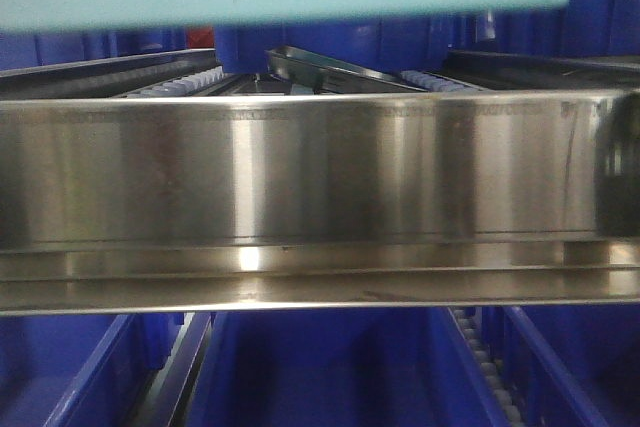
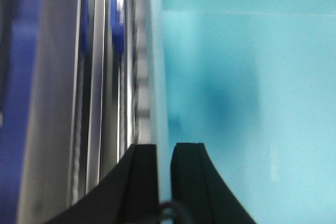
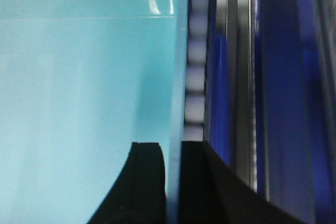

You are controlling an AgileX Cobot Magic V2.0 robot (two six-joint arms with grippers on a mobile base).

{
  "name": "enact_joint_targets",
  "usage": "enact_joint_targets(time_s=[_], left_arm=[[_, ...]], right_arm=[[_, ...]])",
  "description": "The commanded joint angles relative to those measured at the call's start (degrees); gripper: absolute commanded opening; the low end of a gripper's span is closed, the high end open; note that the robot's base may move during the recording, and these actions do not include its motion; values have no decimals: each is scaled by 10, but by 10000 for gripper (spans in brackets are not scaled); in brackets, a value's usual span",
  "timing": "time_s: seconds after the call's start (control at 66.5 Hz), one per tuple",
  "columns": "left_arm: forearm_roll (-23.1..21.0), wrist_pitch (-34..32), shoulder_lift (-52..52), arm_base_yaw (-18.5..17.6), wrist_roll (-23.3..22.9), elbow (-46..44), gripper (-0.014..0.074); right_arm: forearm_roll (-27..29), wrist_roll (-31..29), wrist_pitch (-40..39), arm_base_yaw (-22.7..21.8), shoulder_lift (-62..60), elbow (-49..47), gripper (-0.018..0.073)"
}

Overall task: Move two blue bins to right shelf middle
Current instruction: 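Lift the teal bin with both grippers and pull it back from the shelf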

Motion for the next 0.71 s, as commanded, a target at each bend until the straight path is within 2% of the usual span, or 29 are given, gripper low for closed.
enact_joint_targets(time_s=[0.0, 0.196, 0.256, 0.692], left_arm=[[36, -54, -31, -1, 3, -21, -111], [59, -149, -58, -1, 3, -38, -111], [60, -161, -61, -1, 3, -38, -111], [61, -165, -61, -1, 3, -38, -111]], right_arm=[[-28, -29, -38, 0, -23, -24, -153], [-28, -31, -101, 0, -42, -45, -153], [-28, -31, -113, 0, -44, -45, -153], [-28, -31, -131, 0, -45, -45, -153]])
